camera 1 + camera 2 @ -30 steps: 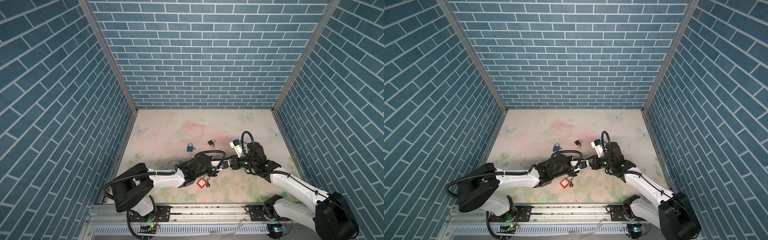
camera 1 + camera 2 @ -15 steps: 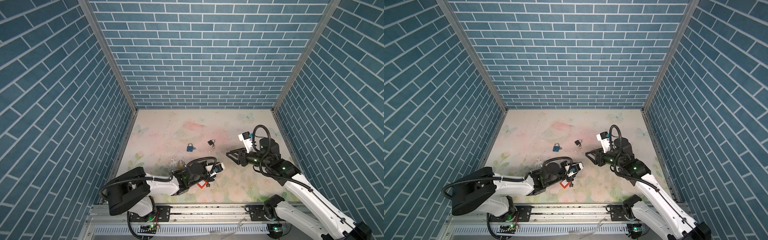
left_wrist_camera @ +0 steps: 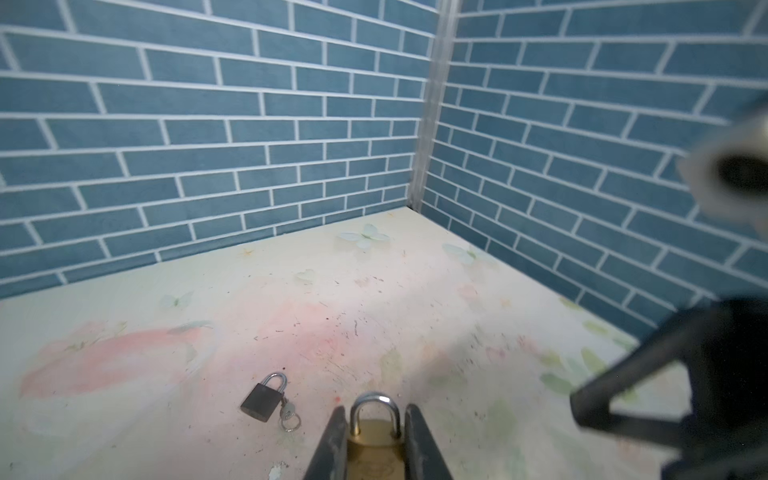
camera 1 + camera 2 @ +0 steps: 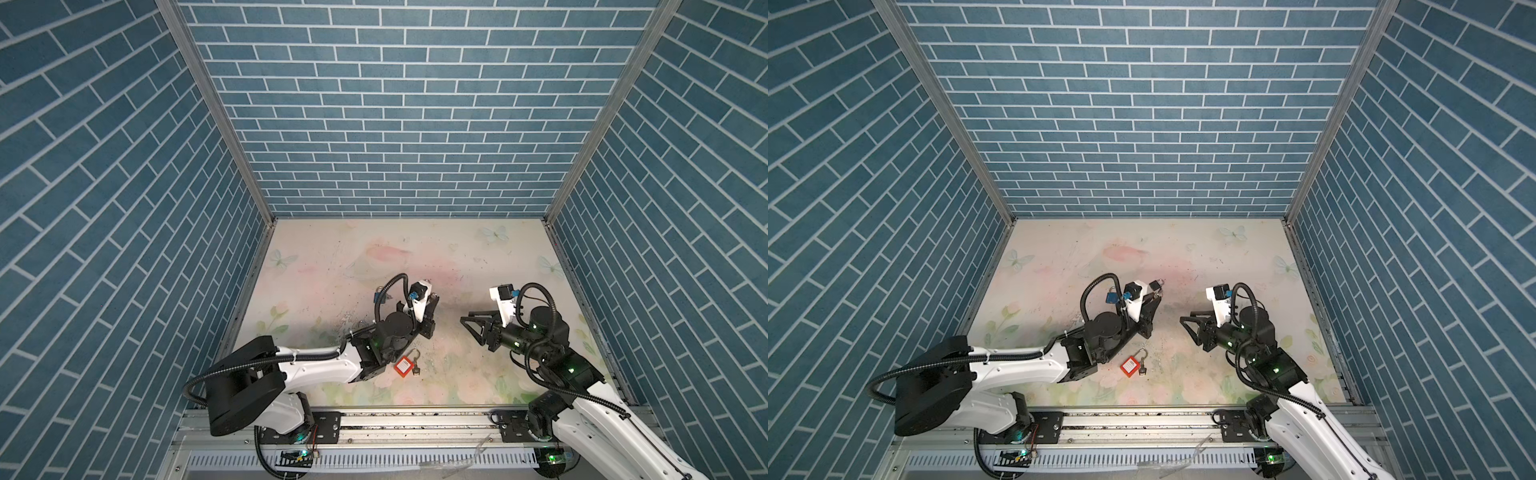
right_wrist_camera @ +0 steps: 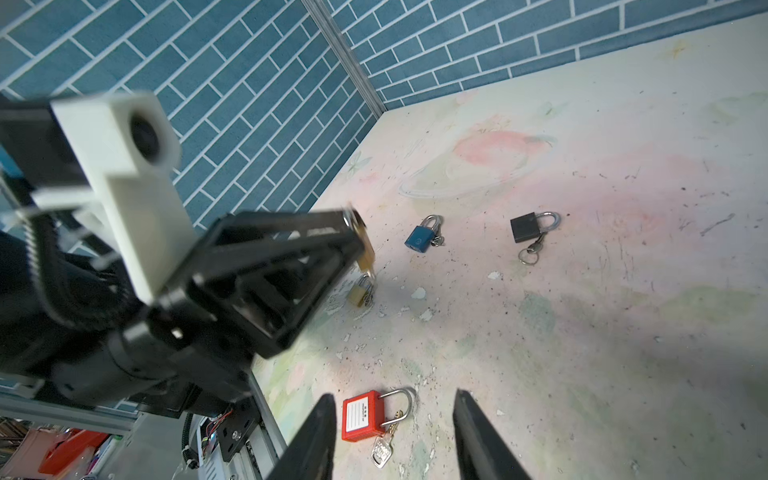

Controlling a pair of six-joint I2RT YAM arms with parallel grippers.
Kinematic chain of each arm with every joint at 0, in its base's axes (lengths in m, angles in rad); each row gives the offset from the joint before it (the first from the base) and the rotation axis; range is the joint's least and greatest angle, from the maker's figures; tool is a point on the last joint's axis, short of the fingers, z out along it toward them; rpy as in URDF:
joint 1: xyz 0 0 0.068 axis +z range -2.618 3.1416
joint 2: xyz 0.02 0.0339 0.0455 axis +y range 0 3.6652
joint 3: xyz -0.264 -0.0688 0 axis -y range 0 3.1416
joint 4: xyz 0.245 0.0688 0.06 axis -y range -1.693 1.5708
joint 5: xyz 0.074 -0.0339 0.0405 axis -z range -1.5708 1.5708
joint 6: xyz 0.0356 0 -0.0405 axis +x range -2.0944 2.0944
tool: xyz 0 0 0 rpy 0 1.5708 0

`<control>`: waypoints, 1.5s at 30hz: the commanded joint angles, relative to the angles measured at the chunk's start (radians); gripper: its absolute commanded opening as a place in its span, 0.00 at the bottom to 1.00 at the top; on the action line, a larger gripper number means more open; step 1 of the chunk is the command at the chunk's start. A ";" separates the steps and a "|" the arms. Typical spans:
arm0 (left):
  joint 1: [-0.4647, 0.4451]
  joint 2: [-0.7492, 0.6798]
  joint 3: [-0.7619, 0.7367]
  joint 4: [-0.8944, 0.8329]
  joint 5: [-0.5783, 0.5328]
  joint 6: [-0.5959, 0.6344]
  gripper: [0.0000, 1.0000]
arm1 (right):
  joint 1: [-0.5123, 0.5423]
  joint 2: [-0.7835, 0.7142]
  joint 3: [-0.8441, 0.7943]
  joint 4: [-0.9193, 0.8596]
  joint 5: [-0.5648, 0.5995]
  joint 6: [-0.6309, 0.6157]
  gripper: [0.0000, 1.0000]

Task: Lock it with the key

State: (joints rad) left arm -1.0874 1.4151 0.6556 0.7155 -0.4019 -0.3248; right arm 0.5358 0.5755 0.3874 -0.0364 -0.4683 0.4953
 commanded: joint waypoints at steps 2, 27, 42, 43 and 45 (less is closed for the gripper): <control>0.064 -0.009 0.040 -0.228 -0.072 -0.622 0.00 | 0.004 0.033 -0.058 0.207 -0.019 0.038 0.41; 0.165 0.038 0.059 -0.405 0.186 -1.056 0.00 | 0.175 0.686 0.124 0.491 0.013 -0.066 0.28; 0.168 0.027 0.071 -0.426 0.205 -1.042 0.00 | 0.178 0.835 0.179 0.536 0.000 -0.086 0.16; 0.167 0.027 0.071 -0.426 0.206 -1.041 0.00 | 0.179 0.842 0.181 0.539 -0.001 -0.086 0.16; 0.169 0.024 0.073 -0.430 0.207 -1.039 0.00 | 0.178 0.854 0.184 0.542 -0.003 -0.086 0.15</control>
State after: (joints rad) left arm -0.9245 1.4647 0.7029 0.2962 -0.1883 -1.3735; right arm 0.7071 1.4105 0.5449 0.4732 -0.4633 0.4397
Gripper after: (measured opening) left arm 0.228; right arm 0.157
